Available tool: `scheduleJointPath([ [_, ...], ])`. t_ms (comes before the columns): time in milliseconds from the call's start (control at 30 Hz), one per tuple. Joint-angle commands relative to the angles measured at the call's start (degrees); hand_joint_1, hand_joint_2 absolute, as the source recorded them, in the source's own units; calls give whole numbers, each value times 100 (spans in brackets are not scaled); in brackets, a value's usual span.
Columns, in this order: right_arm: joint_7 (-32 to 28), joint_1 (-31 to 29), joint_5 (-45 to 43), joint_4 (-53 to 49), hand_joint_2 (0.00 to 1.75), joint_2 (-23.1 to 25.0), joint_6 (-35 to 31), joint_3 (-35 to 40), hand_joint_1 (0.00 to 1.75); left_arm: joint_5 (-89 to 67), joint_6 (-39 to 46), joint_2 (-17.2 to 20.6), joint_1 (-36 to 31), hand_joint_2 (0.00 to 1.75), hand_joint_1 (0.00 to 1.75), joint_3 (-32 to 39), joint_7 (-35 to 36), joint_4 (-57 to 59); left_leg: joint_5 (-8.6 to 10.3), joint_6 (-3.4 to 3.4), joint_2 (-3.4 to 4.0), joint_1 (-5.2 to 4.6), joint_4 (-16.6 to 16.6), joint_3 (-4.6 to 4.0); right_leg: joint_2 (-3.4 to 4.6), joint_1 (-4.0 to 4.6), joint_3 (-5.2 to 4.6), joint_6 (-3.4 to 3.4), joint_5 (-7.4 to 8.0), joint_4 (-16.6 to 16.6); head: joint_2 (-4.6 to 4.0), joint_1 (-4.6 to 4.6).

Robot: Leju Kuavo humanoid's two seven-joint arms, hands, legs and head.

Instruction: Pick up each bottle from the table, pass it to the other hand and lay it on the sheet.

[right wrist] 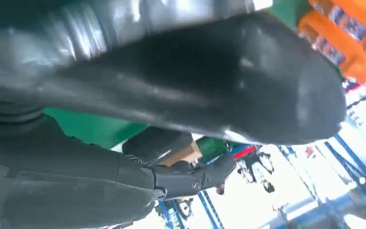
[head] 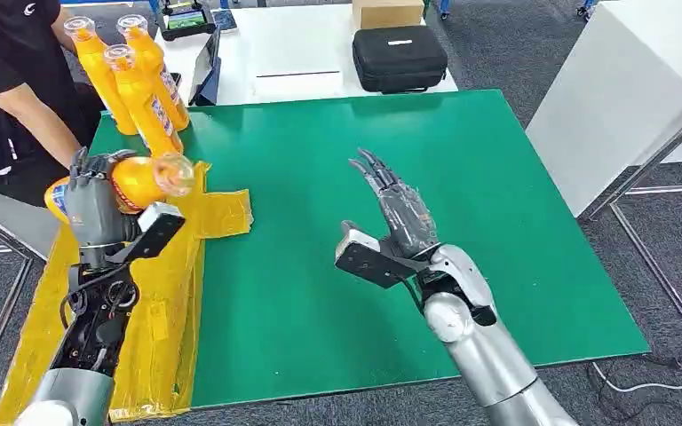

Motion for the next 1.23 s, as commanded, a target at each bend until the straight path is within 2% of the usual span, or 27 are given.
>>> scheduleJointPath([
  [33,-42,-229,-303,-282,0,-283,186,-465,0,-2052,7,63,-927,175,175,47,1131,2557,-3,-8,-5,-7,-2,30,-24,-4,33,-1,-13,4,0,0],
  [100,-42,-229,-303,-282,0,-283,186,-465,0,-2052,7,63,-927,175,175,47,1131,2557,-7,-9,3,-6,-1,33,-19,-2,35,-1,-14,3,0,0],
  [167,-63,-274,-329,-185,0,-240,226,-497,0,-2226,-103,91,-1179,175,175,-405,1483,3332,-1,-9,4,0,2,16,-13,2,21,-1,-6,3,0,0],
  [233,-61,-299,-335,-142,0,-229,246,-524,0,-2231,-269,44,-1153,175,175,-708,1544,3590,-14,-13,7,-4,6,43,-22,0,47,-1,-21,9,0,0],
  [433,-129,-269,-460,-63,0,-186,383,-600,0,-2479,-700,-51,-954,175,175,-1306,1725,3878,-9,-9,9,-5,0,32,-9,-2,36,1,-11,1,0,0],
  [533,-139,-267,-459,-25,0,-165,410,-607,0,-2415,-1018,-98,-976,175,175,-1393,1757,3995,-7,-10,7,-5,0,26,-9,-2,31,0,-10,2,0,0],
  [567,-140,-272,-459,-13,0,-160,414,-608,0,-2372,-1068,-100,-984,175,175,-1379,1737,4012,-25,-16,16,-7,8,58,-14,-1,65,-1,-29,8,0,0],
  [600,-141,-281,-460,3,0,-156,419,-607,0,-2356,-1102,-93,-987,175,175,-1386,1695,4022,-9,-12,11,-4,2,28,-7,0,34,-1,-11,3,0,0],
  [700,-142,-329,-486,114,0,-136,459,-620,0,-2226,-1288,-73,-994,175,175,-1376,1565,4063,-14,-14,17,-5,5,38,-5,-1,43,-3,-15,6,0,2],
  [733,-143,-345,-492,148,0,-132,469,-622,0,-2244,-1331,-55,-1002,175,161,-1405,1577,4074,-7,-12,14,-4,0,25,1,0,29,-2,-5,1,0,-2],
  [767,-146,-367,-505,190,0,-121,485,-628,0,-2216,-1467,-61,-1026,0,0,-1402,1645,4103,-2,-9,11,-4,-1,16,2,-1,21,-2,-1,0,0,0],
  [1000,-146,-373,-505,214,0,-110,491,-642,0,-2148,-1547,-68,-1035,0,0,-1409,1640,4054,-7,-15,13,-4,0,40,5,0,44,-1,-7,2,0,0],
  [1100,-146,-373,-505,214,0,-110,491,-642,0,-2148,-1547,-68,-1035,0,0,-1409,1640,4054,6,-13,-2,-2,-3,21,1,1,28,0,1,0,0,0],
  [1133,-146,-373,-505,214,0,-110,491,-642,0,-2148,-1547,-68,-1035,0,0,-1409,1640,4054,-12,-20,19,-4,3,52,5,2,59,-1,-15,3,0,0],
  [1233,-146,-373,-505,214,0,-110,491,-642,0,-2148,-1547,-68,-1035,0,0,-1409,1640,4054,-3,-17,7,-5,-1,39,1,-1,45,-1,-9,3,0,0],
])
